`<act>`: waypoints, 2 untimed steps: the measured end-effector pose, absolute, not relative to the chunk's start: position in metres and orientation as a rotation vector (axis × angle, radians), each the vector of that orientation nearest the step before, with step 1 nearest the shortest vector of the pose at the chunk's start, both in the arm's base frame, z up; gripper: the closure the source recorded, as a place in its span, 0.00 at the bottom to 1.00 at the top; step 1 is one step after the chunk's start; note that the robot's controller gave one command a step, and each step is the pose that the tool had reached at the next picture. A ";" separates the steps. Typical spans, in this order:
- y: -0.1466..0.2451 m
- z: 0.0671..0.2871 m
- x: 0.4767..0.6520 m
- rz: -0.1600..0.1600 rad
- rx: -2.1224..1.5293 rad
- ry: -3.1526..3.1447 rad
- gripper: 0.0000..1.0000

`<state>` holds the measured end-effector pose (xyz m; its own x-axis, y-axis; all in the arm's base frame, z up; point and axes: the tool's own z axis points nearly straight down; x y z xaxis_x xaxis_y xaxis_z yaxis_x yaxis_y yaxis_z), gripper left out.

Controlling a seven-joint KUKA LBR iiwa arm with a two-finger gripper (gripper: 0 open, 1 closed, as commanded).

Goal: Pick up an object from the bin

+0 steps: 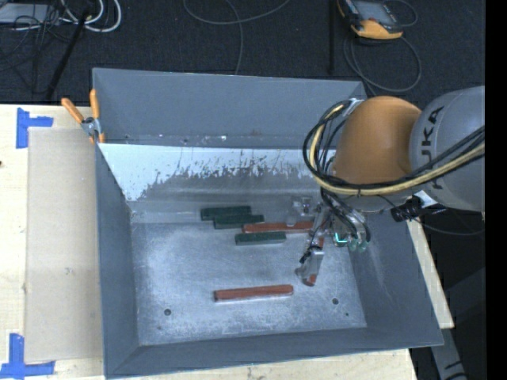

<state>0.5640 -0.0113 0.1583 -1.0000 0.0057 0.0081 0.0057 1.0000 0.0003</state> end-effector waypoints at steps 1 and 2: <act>-0.008 0.101 0.559 -0.003 0.564 -3.086 0.00; -0.009 0.067 0.512 -0.004 0.634 -3.069 0.00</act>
Offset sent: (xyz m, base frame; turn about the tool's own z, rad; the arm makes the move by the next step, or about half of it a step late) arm -0.0036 0.0024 -0.0553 -0.3669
